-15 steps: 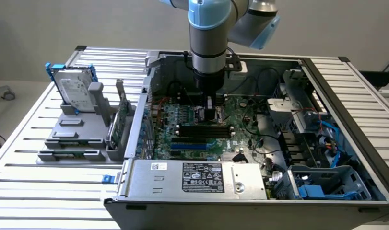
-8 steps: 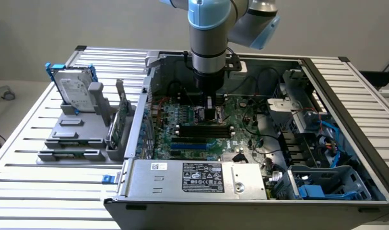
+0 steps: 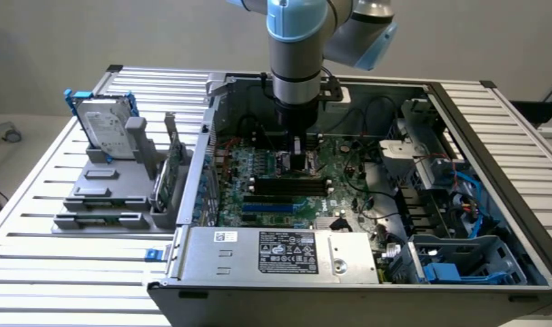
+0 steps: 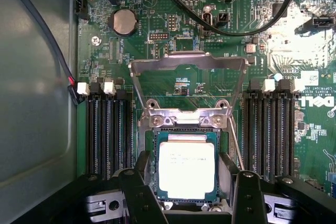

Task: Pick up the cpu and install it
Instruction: 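Place the cpu into insertion slot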

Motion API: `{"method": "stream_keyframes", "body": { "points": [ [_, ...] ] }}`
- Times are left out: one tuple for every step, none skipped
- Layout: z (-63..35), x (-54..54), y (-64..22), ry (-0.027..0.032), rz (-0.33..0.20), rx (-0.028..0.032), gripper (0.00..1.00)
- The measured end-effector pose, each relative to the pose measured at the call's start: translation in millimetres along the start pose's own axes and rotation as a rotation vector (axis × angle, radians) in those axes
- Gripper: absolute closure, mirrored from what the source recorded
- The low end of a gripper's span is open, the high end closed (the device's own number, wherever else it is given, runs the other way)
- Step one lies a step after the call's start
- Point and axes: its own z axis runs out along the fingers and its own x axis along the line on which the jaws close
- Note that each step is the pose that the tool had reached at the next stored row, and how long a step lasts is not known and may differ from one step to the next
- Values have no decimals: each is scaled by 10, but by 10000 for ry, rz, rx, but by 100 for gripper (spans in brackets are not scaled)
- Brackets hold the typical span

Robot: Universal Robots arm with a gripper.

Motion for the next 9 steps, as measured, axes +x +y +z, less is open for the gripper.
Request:
{"method": "stream_keyframes", "body": {
  "points": [
    [-1,0,0,-1,4,0,38],
    [-4,1,1,-2,6,0,38],
    [-8,1,1,-3,9,1,38],
    [-11,1,1,-1,11,-1,38],
    [-17,1,2,-2,12,0,38],
    [-24,1,2,-3,15,0,38],
    [-31,2,3,-2,16,-1,38],
    [-38,2,4,-2,19,-1,38],
    [-47,3,5,-3,20,-1,38]
  ]
}}
